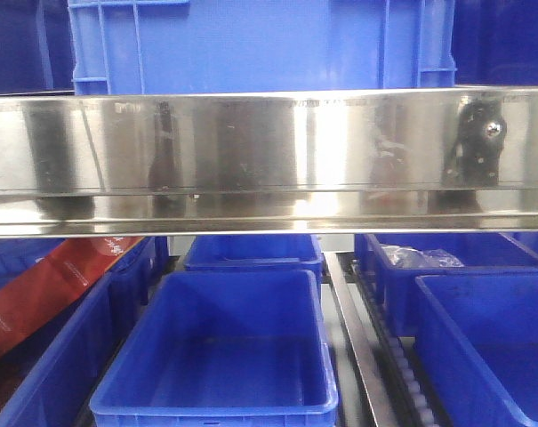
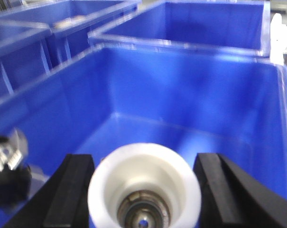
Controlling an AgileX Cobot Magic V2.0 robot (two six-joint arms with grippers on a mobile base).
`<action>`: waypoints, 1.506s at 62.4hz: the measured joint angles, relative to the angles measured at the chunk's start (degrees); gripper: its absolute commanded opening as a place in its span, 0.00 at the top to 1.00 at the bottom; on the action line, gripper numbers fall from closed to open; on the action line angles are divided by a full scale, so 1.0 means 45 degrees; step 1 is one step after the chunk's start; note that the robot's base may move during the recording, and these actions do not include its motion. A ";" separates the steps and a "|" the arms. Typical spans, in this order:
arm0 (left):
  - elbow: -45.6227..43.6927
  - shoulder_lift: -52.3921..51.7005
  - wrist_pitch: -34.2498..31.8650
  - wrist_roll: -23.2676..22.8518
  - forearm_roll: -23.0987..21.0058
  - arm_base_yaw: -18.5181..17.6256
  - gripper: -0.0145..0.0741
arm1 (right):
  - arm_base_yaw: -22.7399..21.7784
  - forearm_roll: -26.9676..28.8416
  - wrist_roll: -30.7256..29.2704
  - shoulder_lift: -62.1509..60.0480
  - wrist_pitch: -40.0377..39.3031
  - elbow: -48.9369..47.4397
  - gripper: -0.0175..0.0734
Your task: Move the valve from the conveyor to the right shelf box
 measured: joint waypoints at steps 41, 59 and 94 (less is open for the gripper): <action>-0.0136 0.0000 -0.0345 0.0000 -0.0045 0.0000 0.41 | 0.0000 -0.0211 0.0000 0.0272 0.0526 -0.0021 0.35; -0.0136 0.0000 -0.0345 0.0000 -0.0045 0.0000 0.42 | 0.0000 -0.0211 0.0000 0.0272 0.0414 -0.0146 0.19; -0.0266 -0.0030 0.0027 0.0000 -0.0045 0.0182 0.96 | -0.0117 -0.0211 0.0000 0.0075 0.0534 -0.0146 0.99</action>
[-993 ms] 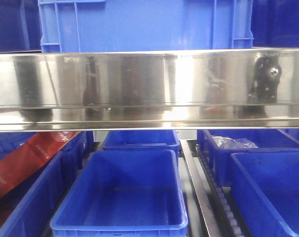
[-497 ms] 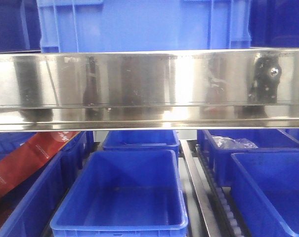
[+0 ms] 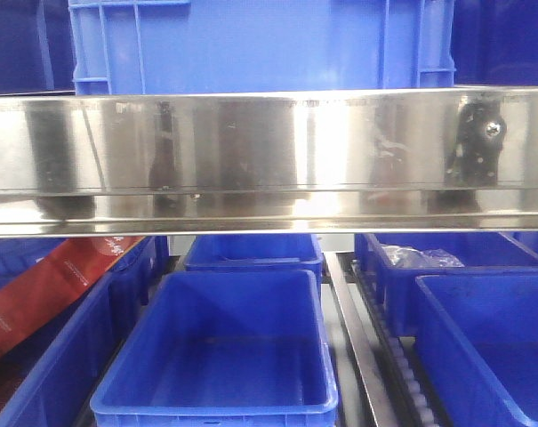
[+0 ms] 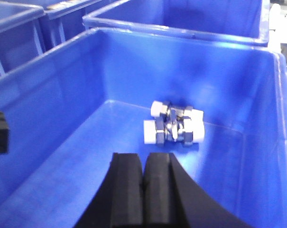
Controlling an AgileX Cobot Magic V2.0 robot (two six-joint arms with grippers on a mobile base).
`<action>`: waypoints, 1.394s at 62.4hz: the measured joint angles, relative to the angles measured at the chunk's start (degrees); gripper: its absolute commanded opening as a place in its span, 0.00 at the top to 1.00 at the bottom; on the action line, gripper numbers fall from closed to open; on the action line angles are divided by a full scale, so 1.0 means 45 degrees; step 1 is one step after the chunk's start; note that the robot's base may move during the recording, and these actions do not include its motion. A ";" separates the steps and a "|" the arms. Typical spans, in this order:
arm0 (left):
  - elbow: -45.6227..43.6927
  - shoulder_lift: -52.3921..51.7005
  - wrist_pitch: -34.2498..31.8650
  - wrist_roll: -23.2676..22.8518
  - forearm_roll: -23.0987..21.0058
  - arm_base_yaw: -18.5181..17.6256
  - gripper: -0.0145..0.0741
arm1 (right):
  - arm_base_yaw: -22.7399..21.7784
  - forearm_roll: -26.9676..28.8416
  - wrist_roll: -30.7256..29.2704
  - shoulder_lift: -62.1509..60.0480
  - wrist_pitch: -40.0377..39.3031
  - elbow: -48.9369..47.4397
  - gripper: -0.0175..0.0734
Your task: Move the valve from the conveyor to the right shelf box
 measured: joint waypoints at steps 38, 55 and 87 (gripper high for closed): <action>0.5932 -0.6559 -0.3828 -0.0036 0.0047 0.1364 0.96 | -0.2494 0.0000 0.0000 -0.5239 -0.0153 0.3740 0.99; 1.2207 -1.0629 -0.7515 -0.0058 0.0047 0.1364 0.96 | -0.2494 0.0000 0.0000 -0.8742 -0.2580 0.8741 0.99; 1.8142 -1.7844 -0.8543 -0.0058 0.0047 0.1364 0.96 | -0.2494 -0.0057 0.0000 -1.5265 -0.6240 1.5317 0.99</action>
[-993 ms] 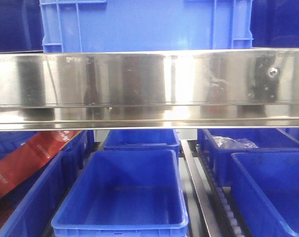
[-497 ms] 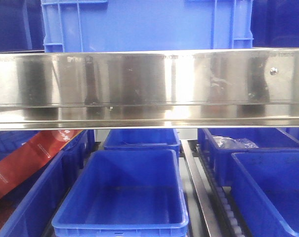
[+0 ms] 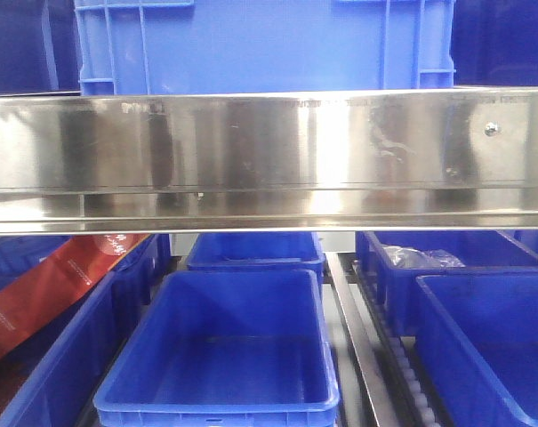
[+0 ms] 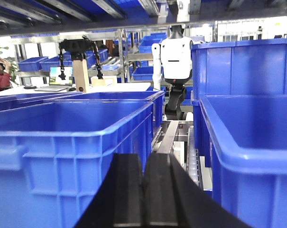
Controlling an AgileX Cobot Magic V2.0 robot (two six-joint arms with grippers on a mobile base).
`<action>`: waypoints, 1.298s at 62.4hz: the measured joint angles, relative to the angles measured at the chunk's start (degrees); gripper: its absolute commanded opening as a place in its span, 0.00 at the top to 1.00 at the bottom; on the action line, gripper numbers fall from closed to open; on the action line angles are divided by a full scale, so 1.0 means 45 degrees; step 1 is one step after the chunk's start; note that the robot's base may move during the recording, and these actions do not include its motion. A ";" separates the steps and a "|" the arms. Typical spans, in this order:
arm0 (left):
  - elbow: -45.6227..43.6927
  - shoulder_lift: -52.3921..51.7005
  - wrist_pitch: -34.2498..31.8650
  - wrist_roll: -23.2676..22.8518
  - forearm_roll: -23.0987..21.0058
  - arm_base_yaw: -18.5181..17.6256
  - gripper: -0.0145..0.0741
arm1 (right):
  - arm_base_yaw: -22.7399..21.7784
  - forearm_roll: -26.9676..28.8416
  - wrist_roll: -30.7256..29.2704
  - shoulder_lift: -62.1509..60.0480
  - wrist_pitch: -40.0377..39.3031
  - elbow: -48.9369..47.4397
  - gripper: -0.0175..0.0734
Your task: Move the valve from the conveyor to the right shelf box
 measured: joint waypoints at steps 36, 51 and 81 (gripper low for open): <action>0.0032 -0.1247 -0.0020 0.0000 0.0000 0.0000 0.96 | -0.0111 -0.0168 0.0000 -0.1119 0.0474 0.0111 0.99; 0.0032 -0.1247 -0.0020 0.0000 -0.0009 0.0000 0.96 | -0.1197 -0.0892 0.0000 -0.3246 0.0523 0.2551 0.99; 0.0032 -0.1247 -0.0020 0.0000 -0.0009 0.0000 0.96 | -0.1791 -0.0973 0.0000 -0.6230 0.0920 0.6354 0.99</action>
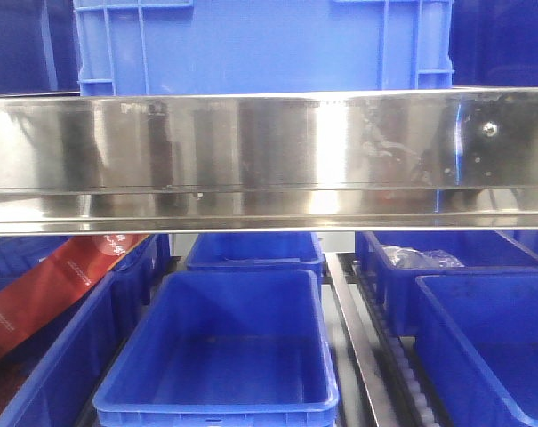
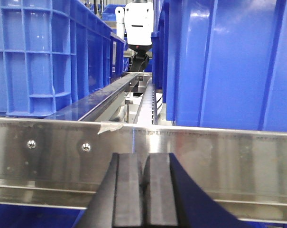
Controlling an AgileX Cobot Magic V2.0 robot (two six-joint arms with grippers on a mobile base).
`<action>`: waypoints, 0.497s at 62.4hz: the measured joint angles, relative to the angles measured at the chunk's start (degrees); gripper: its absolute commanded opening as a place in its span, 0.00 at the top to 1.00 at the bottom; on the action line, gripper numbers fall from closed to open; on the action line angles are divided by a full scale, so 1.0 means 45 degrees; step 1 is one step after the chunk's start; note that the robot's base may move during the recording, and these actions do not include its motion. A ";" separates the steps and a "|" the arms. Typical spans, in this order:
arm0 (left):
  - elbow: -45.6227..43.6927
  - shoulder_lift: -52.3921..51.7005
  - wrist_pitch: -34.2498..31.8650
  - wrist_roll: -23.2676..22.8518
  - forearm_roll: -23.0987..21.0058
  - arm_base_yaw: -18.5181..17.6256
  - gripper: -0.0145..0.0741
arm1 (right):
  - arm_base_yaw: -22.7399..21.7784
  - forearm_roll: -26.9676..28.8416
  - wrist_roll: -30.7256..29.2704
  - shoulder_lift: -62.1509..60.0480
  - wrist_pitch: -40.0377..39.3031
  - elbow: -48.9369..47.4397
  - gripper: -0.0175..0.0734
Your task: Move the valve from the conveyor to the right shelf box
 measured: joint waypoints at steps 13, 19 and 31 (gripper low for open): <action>0.0000 0.0000 0.0000 0.0000 0.0000 0.0000 0.96 | 0.0000 0.0000 0.0000 -0.0020 -0.0076 0.0000 0.99; 0.0000 0.0000 0.0000 0.0000 0.0000 0.0000 0.96 | 0.0000 0.0000 0.0000 -0.0050 -0.0070 0.0000 0.99; 0.0000 0.0000 0.0000 0.0000 0.0000 0.0000 0.96 | 0.0000 0.0000 0.0000 -0.0059 -0.0070 0.0000 0.99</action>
